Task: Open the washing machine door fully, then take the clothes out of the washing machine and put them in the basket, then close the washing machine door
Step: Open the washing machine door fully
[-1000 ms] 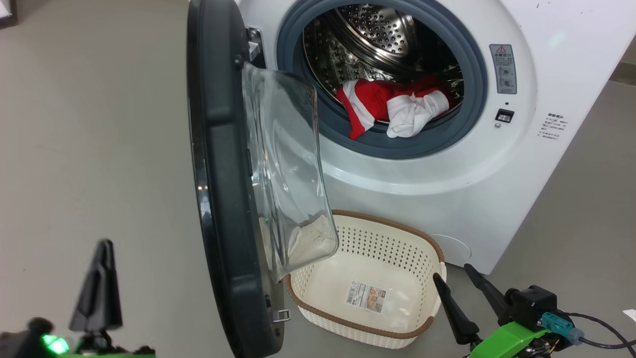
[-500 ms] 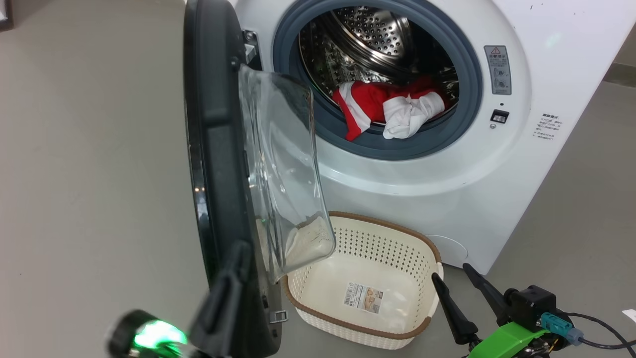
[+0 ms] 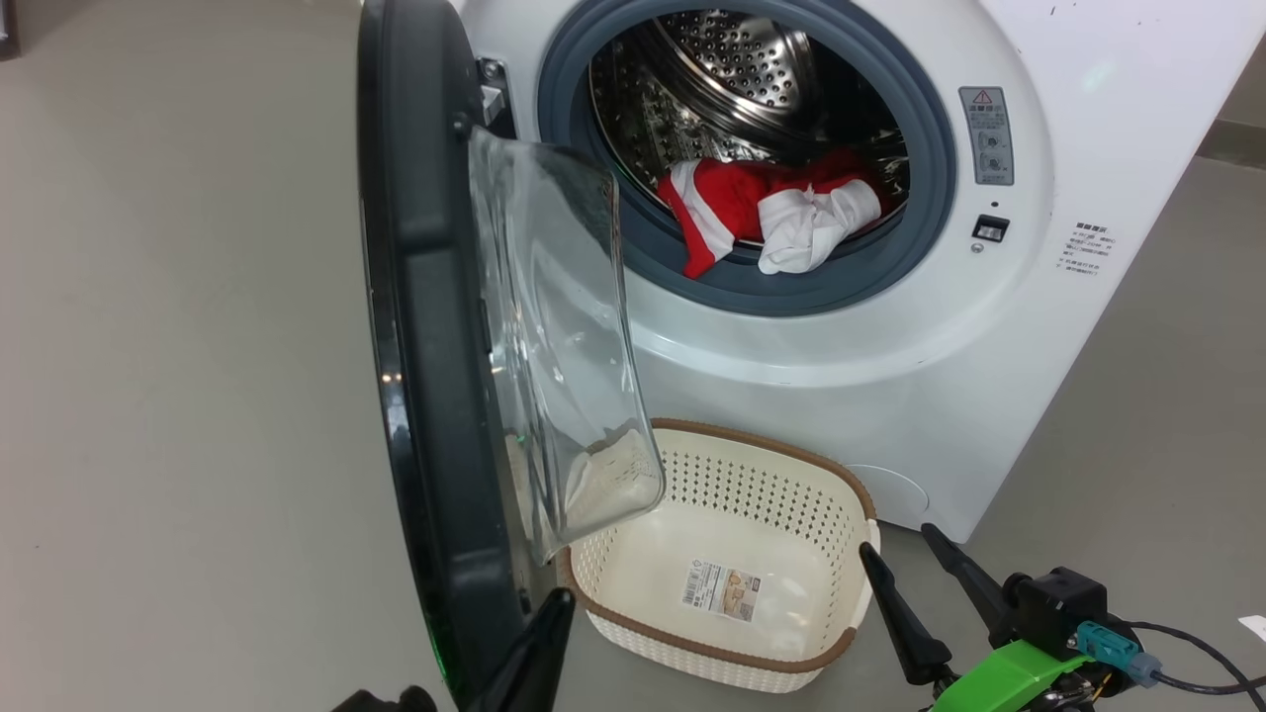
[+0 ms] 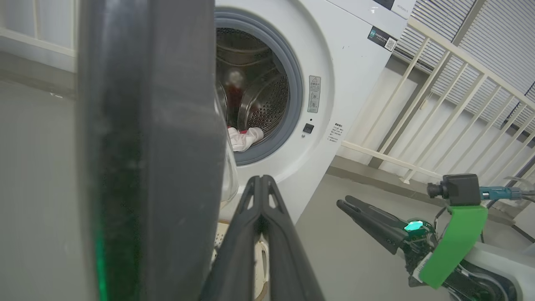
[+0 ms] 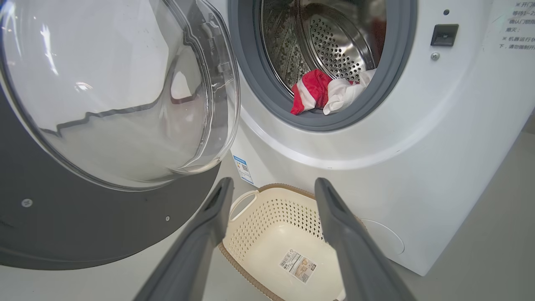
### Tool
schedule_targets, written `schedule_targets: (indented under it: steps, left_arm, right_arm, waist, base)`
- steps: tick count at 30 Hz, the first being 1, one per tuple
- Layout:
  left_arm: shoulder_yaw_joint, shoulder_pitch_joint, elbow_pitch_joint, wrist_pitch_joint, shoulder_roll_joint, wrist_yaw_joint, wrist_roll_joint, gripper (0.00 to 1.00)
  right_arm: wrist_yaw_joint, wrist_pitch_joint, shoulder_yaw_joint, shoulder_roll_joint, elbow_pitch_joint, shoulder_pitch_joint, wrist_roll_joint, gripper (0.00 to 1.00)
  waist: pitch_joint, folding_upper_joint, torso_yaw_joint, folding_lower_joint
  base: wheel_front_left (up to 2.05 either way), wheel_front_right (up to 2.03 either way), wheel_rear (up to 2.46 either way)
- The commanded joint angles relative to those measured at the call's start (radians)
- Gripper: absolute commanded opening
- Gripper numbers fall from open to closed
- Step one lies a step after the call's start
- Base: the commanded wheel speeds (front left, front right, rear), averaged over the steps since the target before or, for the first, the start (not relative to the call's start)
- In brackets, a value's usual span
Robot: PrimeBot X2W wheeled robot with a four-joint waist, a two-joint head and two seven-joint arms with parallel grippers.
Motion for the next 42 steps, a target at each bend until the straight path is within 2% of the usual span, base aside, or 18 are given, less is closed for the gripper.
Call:
schedule_targets:
  steps: [1, 14, 30, 42]
  left_arm:
    - [0.041, -0.030, -0.001, -0.005, 0.001, 0.012, -0.019, 0.00]
    - [0.113, -0.054, 0.091, -0.032, 0.020, 0.052, -0.053, 0.00]
    - [0.307, -0.070, 0.124, -0.081, 0.114, 0.122, -0.088, 0.00]
    - [0.464, -0.151, 0.234, -0.107, 0.188, 0.137, -0.111, 0.00]
  right_arm:
    - [0.006, -0.012, 0.013, -0.006, -0.026, -0.010, -0.010, 1.00]
    - [0.006, -0.012, 0.004, -0.003, -0.035, -0.011, -0.012, 1.00]
    - [0.006, -0.012, 0.007, -0.006, -0.039, -0.023, -0.019, 1.00]
    - [0.006, -0.012, 0.014, -0.014, -0.036, -0.042, -0.024, 1.00]
  waist:
    - [0.000, 0.0000, 0.000, 0.0000]
    - [0.003, 0.0000, 0.010, 0.0000]
    - [0.030, 0.0000, 0.017, 0.0000]
    - [0.066, 0.0000, 0.005, 0.0000]
  base:
    - [0.00, 0.00, 0.00]
    - [0.00, 0.00, 0.00]
    - [0.00, 0.00, 0.00]
    - [0.00, 0.00, 0.00]
